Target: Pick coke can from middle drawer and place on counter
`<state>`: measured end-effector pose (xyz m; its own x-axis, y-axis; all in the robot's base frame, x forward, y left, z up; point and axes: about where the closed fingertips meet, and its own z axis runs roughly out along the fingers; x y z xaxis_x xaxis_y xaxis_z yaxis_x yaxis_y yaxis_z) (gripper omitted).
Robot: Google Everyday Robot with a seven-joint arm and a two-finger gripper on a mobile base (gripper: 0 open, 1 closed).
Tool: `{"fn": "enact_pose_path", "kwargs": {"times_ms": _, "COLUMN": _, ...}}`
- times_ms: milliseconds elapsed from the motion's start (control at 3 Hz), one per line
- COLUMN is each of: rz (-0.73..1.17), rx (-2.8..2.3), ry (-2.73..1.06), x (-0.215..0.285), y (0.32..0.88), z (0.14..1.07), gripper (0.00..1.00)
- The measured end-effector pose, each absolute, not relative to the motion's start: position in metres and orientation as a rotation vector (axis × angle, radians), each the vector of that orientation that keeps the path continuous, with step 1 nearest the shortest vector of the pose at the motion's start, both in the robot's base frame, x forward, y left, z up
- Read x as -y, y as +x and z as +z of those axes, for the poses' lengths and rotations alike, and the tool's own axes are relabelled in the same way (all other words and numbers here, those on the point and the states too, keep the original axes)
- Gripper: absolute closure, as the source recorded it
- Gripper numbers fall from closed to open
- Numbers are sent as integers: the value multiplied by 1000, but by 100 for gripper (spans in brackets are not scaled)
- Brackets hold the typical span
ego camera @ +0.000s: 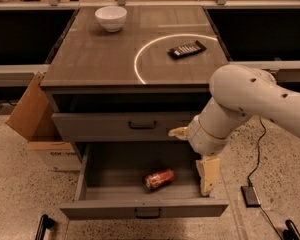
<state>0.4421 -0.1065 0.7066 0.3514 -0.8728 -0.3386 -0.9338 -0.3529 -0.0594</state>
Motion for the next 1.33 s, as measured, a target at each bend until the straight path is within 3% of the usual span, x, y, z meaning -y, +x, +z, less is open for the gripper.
{"fn": "enact_pose_path", "kwargs": {"times_ms": 1000, "rz": 392, "rx": -1291, "ry": -2511, "x": 75, "y": 489, "z": 583, "gripper": 0}}
{"fn": "enact_pose_path", "kwargs": {"times_ms": 1333, "rz": 392, "rx": -1291, "ry": -2511, "x": 75, "y": 489, "z": 583, "gripper": 0}}
